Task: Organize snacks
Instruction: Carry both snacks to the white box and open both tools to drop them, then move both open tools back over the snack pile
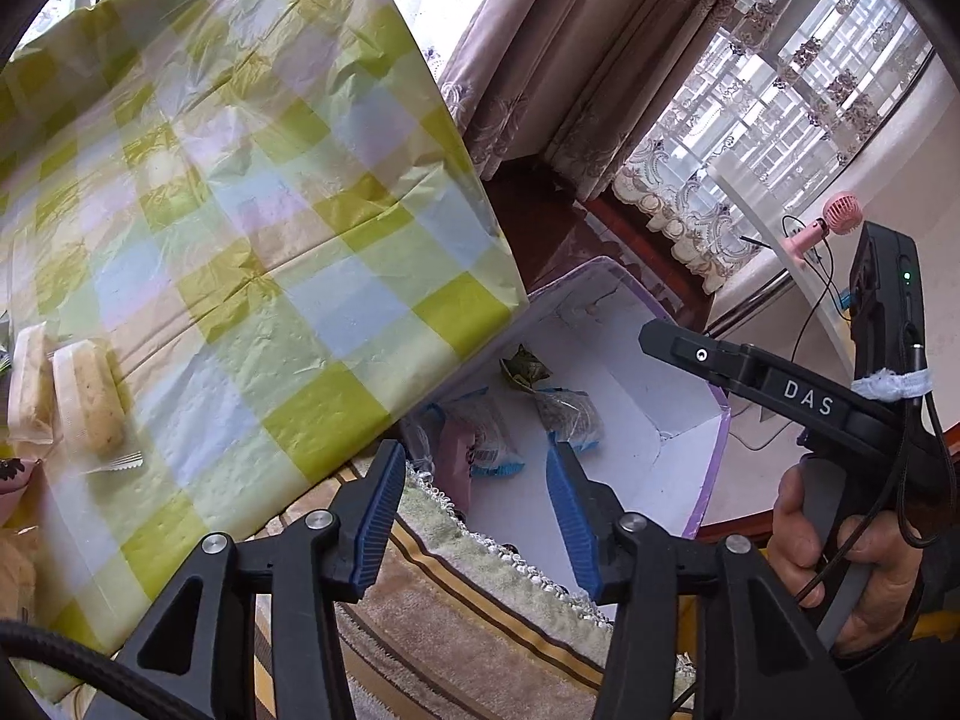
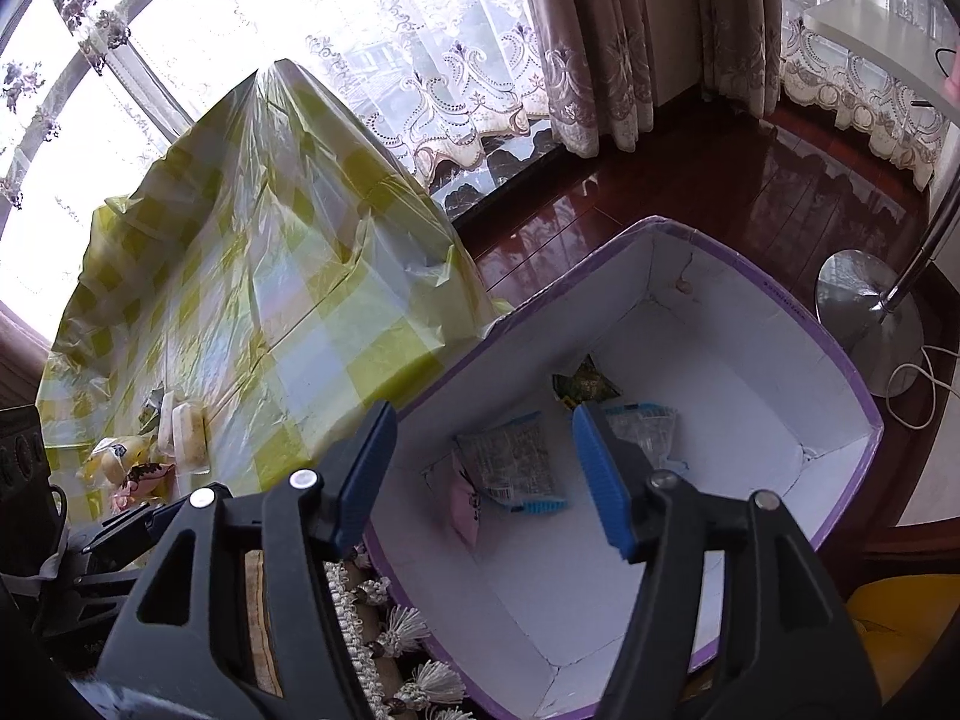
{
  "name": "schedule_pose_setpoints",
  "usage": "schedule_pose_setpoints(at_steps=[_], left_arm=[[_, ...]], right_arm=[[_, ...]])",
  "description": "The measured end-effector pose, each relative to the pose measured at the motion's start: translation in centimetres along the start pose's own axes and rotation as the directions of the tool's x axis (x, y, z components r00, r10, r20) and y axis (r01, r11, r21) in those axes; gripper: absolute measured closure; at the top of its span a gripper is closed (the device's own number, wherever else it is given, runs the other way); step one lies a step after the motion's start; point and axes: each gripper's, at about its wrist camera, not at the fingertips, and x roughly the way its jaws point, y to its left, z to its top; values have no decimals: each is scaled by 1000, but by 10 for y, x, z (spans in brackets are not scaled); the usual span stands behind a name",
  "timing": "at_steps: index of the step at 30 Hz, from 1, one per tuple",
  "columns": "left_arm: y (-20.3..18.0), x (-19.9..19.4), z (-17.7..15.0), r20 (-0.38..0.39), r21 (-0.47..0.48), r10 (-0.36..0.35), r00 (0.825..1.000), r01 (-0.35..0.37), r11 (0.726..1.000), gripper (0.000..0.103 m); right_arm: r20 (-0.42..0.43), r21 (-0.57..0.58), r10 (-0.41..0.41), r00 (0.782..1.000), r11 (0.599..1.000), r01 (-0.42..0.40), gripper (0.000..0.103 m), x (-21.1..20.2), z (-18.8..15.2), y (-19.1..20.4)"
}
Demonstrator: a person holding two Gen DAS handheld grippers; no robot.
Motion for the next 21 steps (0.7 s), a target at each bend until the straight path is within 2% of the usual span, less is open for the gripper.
schedule_pose_setpoints(at_steps=[6,11,17,21], left_arm=[[10,-7,-2,36,-25,16,999,-15,1000,50],[24,-24,-6,100,-52,58,993,-53,997,50],[49,-55,-14,221,-108,109,969,-87,990,50],[74,-77,-25,281,-179,159,946,-111,977,50]], right_arm=[[0,-50,22,1000,998,-22,38,-2,-2,19],[-7,-109,49,999,993,-49,38,0,-6,44],[-42,-167,92,995,981,-98,38,7,-15,79],[-68,-211,113,991,970,-125,38,13,-24,106]])
